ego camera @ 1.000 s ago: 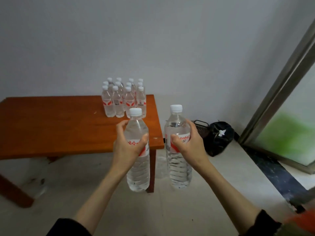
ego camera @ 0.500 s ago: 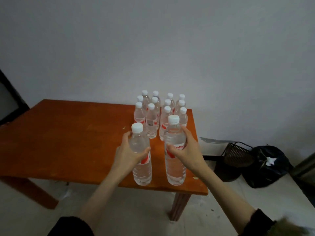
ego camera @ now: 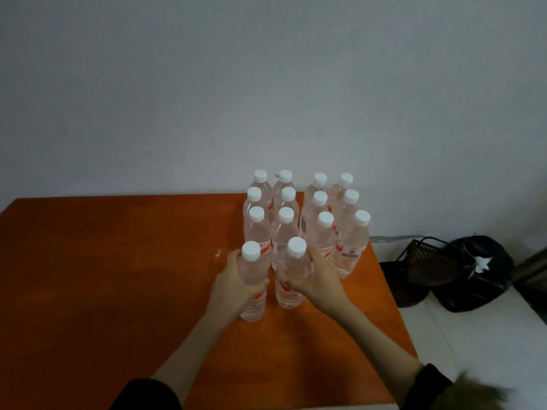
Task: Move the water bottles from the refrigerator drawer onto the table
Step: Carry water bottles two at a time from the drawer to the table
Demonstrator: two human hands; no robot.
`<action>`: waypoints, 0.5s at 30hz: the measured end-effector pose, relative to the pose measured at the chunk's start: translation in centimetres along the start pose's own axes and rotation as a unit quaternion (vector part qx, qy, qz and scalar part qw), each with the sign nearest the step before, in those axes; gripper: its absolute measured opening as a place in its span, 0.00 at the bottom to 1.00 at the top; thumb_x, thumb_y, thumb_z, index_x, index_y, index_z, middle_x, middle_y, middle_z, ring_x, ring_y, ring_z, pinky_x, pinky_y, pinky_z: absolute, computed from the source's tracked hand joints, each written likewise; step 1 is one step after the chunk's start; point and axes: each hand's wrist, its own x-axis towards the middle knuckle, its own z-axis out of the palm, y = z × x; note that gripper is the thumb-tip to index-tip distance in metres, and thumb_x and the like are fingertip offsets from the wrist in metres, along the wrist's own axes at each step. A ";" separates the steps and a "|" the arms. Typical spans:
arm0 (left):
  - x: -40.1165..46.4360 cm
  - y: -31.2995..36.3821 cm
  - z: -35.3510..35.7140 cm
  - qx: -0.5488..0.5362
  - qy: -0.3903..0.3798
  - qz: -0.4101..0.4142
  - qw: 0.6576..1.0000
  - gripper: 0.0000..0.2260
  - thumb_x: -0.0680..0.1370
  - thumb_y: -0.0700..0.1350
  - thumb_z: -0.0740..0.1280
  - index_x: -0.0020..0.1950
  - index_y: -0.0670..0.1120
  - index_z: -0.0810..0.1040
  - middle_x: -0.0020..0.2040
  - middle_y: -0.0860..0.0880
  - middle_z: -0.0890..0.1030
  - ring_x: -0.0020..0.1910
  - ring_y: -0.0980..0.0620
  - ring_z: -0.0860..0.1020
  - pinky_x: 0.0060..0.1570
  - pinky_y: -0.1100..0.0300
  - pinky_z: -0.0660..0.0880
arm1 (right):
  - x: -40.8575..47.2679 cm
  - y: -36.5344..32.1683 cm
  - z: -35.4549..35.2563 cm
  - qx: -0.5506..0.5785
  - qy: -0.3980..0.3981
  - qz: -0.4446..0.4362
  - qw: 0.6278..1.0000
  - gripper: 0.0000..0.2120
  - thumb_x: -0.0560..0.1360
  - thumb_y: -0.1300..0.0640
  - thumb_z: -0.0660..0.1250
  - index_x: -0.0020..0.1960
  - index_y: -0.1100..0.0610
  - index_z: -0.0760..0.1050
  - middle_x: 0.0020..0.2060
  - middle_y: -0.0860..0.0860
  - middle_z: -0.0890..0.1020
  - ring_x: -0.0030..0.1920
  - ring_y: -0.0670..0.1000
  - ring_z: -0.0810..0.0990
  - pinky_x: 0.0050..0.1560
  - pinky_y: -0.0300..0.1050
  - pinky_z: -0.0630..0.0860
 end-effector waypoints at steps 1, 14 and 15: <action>0.8 -0.2 0.1 0.000 -0.001 0.006 1.000 0.37 0.64 0.52 0.77 0.68 0.52 0.61 0.63 0.49 0.75 0.59 0.46 0.77 0.56 0.49 0.75 | 0.7 0.2 0.5 -0.003 -0.001 0.007 1.000 0.33 0.63 0.52 0.75 0.64 0.43 0.65 0.55 0.38 0.75 0.52 0.37 0.74 0.44 0.29 0.70; 4.8 -1.2 1.6 -0.074 0.004 0.027 0.997 0.37 0.63 0.50 0.78 0.67 0.50 0.65 0.65 0.49 0.74 0.62 0.49 0.73 0.53 0.58 0.71 | 3.6 1.2 3.0 -0.037 0.009 0.038 0.999 0.39 0.64 0.50 0.77 0.70 0.50 0.63 0.67 0.48 0.71 0.67 0.49 0.69 0.66 0.52 0.71; 4.9 -1.2 1.6 -0.075 0.001 0.026 0.997 0.38 0.63 0.50 0.78 0.68 0.49 0.64 0.66 0.48 0.72 0.63 0.49 0.72 0.56 0.56 0.71 | 3.6 1.2 3.0 -0.055 0.005 0.037 0.998 0.39 0.64 0.50 0.77 0.70 0.51 0.62 0.68 0.49 0.69 0.68 0.50 0.68 0.67 0.52 0.69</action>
